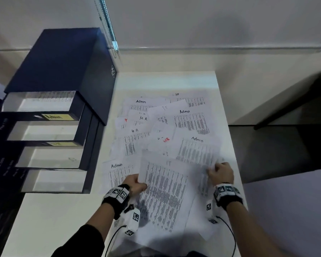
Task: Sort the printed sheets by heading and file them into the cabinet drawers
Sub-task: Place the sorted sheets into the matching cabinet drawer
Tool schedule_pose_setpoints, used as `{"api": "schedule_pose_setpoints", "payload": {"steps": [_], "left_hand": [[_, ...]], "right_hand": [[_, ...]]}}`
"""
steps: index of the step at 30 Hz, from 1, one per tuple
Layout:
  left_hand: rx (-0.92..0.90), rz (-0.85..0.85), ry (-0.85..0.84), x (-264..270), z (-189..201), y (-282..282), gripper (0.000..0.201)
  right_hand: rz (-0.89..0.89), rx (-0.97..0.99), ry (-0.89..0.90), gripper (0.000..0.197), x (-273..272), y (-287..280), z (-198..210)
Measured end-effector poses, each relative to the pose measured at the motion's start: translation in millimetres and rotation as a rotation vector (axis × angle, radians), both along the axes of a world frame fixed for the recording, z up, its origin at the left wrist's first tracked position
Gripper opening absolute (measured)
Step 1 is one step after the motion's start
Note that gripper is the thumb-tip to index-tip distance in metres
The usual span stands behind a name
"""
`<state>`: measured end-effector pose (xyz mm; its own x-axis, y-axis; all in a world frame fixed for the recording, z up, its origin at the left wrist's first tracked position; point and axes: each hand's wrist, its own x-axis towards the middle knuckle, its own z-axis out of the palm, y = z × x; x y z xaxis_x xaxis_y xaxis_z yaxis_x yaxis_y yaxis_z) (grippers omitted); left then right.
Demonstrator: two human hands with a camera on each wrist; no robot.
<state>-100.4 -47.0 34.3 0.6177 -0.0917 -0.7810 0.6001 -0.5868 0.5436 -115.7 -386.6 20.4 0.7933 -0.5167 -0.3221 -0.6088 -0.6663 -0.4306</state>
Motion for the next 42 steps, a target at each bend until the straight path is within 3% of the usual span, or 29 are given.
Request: {"api": "schedule_pose_setpoints", "payload": {"steps": [3, 6, 10, 11, 14, 17, 20, 22, 24, 26, 29, 34, 36, 38, 40, 42], "left_hand": [[-0.073, 0.109, -0.033, 0, -6, 8, 0.016], [-0.081, 0.244, -0.09, 8, -3, 16, 0.011], [-0.043, 0.334, -0.134, 16, -5, 14, 0.064], [-0.011, 0.331, -0.148, 18, -7, 12, 0.066], [0.076, 0.342, -0.209, 22, -14, 6, 0.032], [0.123, 0.389, -0.233, 27, -22, -1, 0.03], [0.112, 0.352, -0.234, 30, -23, -10, 0.028], [0.1, 0.31, -0.226, 32, -28, -13, 0.049], [0.059, 0.296, -0.199, 34, -28, -15, 0.067], [-0.007, 0.28, -0.202, 33, -19, -16, 0.05], [-0.03, 0.216, -0.276, 25, -19, -12, 0.022], [0.017, 0.167, -0.285, 11, -23, 4, 0.021], [0.05, 0.054, -0.244, 8, -19, 4, 0.02], [0.039, 0.025, -0.243, 9, -20, 3, 0.04], [0.002, 0.07, -0.315, 8, -11, 1, 0.045], [-0.035, 0.137, -0.441, 13, 1, 6, 0.037]], "right_hand": [[0.16, 0.036, -0.094, 0.016, -5, 26, 0], [0.209, 0.06, -0.186, 0.005, -7, 44, -4], [0.259, -0.017, -0.319, 0.009, -6, 52, 1], [0.282, -0.07, -0.346, 0.01, -7, 51, 4], [0.219, -0.069, -0.394, 0.014, -5, 35, 10], [0.162, 0.047, -0.379, 0.012, 0, 20, 4], [0.304, 0.113, -0.231, 0.014, 2, 29, -4], [0.355, 0.17, -0.145, 0.026, -2, 40, -8], [0.347, 0.25, -0.103, 0.025, -8, 50, -11], [0.351, 0.368, -0.025, 0.03, -17, 54, -9], [0.235, 0.398, 0.025, 0.037, -28, 39, -10], [-0.295, 0.173, -0.219, 0.017, -36, -13, -14], [-0.363, 0.165, -0.244, 0.011, -32, -17, -9], [-0.389, 0.194, -0.237, 0.009, -23, -14, -9], [-0.418, 0.253, -0.241, 0.004, -13, -5, -9], [-0.412, 0.31, -0.26, 0.008, -3, 4, -5]]}}
